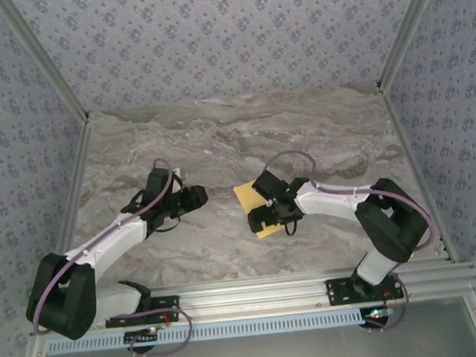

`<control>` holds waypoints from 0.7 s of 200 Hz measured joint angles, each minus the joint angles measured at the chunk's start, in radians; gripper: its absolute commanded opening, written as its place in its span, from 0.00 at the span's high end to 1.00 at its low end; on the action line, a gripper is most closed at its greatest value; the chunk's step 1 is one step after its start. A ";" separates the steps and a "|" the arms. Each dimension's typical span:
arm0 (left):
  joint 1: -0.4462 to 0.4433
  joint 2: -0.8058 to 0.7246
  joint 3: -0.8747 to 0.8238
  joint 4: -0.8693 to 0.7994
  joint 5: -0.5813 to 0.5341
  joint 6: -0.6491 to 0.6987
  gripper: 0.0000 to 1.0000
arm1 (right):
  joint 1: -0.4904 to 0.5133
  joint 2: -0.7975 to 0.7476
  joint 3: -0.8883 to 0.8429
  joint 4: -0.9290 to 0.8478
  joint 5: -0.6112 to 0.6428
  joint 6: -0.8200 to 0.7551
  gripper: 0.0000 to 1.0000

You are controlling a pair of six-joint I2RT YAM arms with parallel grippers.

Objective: Fold a paper plane with a square sheet of paper (fold left side to right side)
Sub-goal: Rotate the square sheet of paper at the center of the table.

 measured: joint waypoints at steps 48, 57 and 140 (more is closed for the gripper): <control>0.000 -0.013 0.000 -0.007 0.000 0.000 0.52 | 0.050 0.007 0.010 0.022 -0.035 0.044 0.00; 0.000 -0.013 0.000 -0.008 0.003 0.000 0.52 | 0.052 0.008 0.011 0.028 -0.044 0.050 0.00; -0.057 0.101 0.034 0.035 0.140 -0.015 0.66 | -0.049 -0.108 -0.068 0.131 -0.203 0.060 0.00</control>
